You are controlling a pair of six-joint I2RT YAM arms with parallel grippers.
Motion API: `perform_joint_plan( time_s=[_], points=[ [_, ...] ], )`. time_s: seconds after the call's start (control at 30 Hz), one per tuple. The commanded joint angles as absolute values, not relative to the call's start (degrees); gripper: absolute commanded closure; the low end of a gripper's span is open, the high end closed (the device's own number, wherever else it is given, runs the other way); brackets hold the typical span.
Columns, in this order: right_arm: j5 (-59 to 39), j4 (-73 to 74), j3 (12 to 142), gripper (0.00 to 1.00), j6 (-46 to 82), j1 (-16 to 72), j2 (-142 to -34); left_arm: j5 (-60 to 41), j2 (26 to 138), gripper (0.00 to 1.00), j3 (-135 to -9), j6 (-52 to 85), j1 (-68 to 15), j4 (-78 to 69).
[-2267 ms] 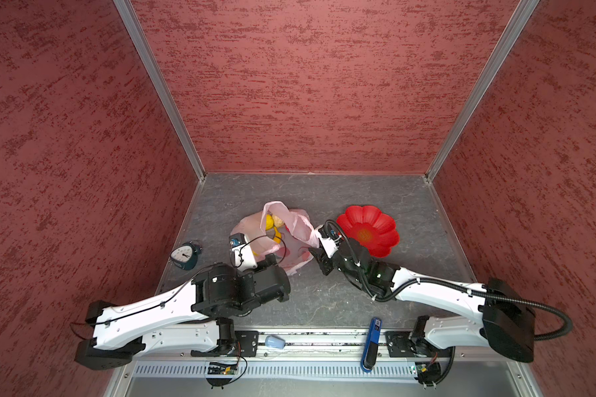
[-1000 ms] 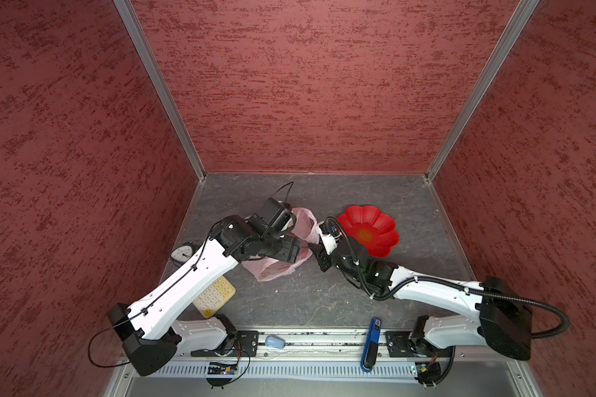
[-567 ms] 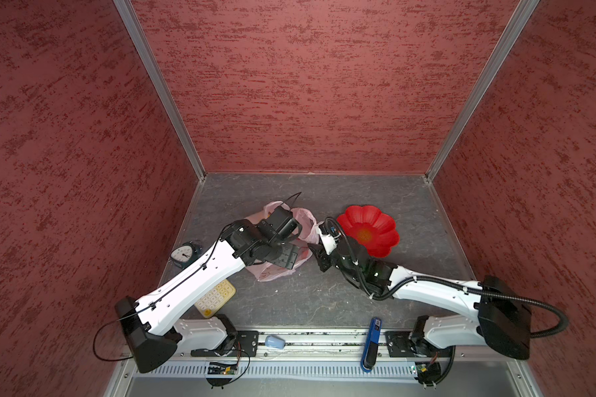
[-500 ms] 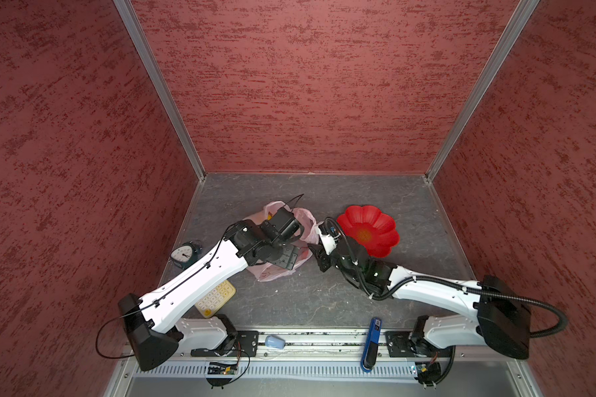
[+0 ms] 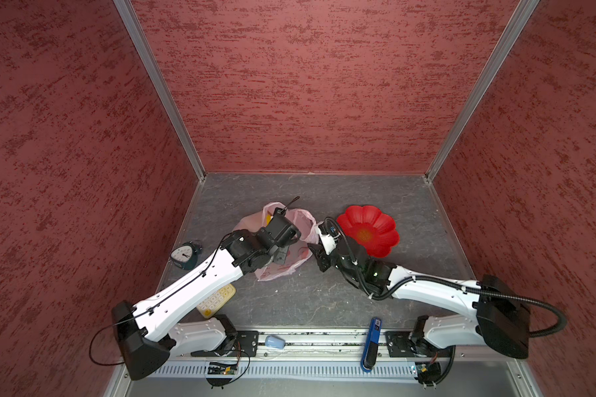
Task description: Take the fake fruits out of the plastic bag
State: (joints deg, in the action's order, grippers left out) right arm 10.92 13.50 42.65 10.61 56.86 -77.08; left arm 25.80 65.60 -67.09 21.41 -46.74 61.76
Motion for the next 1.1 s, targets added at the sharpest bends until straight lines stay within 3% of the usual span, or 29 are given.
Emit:
perform_joint_plan(
  time_s=[0.0,0.37,0.53,0.7,0.87,1.07],
  points=[
    [13.13,15.72,44.24,0.71,11.81,57.23,-77.91,31.92,60.45,0.88,-64.91,26.04,-47.32,59.12],
    [18.43,20.33,40.72,0.75,17.36,57.22,-80.91,41.53,39.55,0.92,-51.69,47.93,-54.54,64.29],
    [17.33,18.64,40.67,0.67,20.0,57.3,-80.18,49.1,34.42,0.92,-47.39,59.79,-60.29,67.95],
    [15.26,9.35,41.39,0.51,22.24,57.26,-73.81,56.04,35.65,0.92,-46.99,62.32,-64.62,65.92],
    [15.14,-2.31,40.53,0.45,26.52,58.05,-63.45,61.52,38.0,0.93,-48.23,61.48,-67.38,62.89],
    [18.34,-15.19,44.91,0.46,27.95,60.34,-53.86,63.11,37.05,0.93,-48.11,59.69,-68.03,61.27]
  ],
)
